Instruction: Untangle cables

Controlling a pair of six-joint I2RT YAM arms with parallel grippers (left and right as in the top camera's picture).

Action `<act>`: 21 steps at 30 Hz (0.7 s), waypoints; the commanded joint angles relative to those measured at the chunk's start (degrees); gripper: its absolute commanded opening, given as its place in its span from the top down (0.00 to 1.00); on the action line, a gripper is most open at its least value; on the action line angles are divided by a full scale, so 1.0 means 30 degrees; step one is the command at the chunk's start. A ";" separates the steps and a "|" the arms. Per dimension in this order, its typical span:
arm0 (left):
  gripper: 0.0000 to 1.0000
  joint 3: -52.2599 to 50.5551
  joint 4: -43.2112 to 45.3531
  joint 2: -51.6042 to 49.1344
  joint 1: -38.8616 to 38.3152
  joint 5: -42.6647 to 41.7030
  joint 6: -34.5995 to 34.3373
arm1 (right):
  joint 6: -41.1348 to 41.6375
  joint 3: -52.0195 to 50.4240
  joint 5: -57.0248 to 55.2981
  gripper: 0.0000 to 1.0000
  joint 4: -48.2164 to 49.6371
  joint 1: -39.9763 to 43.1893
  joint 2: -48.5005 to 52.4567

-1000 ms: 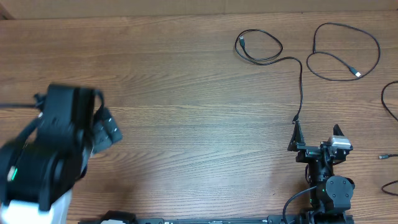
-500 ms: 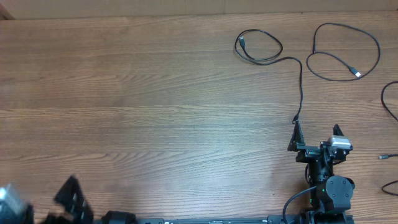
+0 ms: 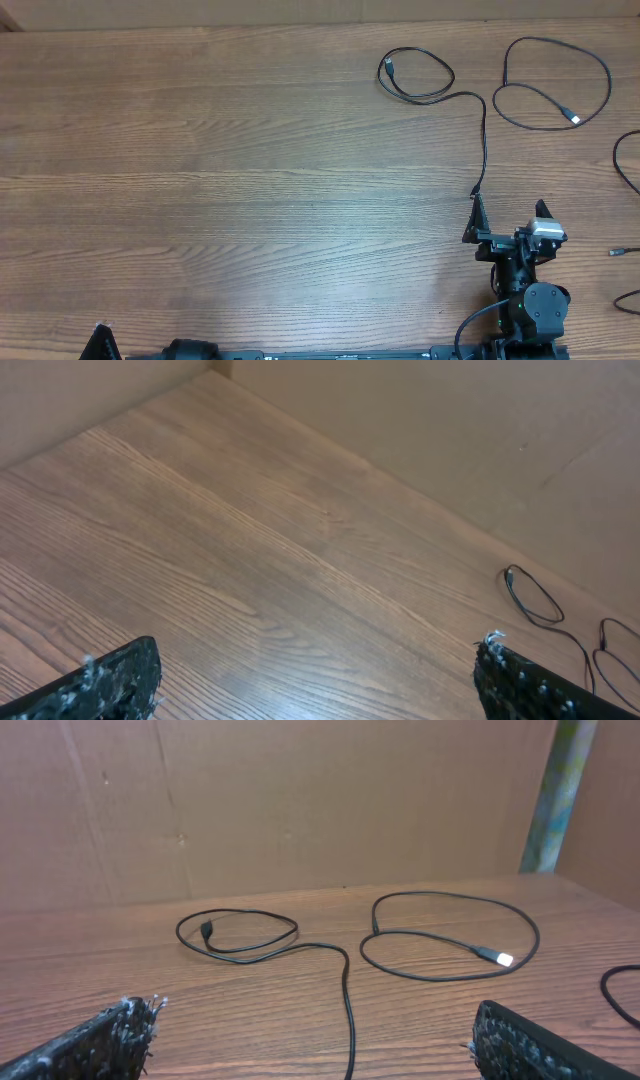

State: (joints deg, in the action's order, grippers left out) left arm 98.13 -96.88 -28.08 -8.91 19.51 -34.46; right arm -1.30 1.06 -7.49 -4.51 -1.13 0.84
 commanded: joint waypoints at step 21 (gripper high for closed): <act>0.01 -0.0044 0.0036 0.2659 0.0459 -0.0015 -0.0291 | -0.0233 -0.0211 0.0168 0.00 0.0117 0.0000 -0.0233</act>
State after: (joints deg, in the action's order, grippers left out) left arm 97.91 -96.77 -24.80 -8.32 19.49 -34.59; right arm -1.28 1.06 -7.46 -4.49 -1.13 0.84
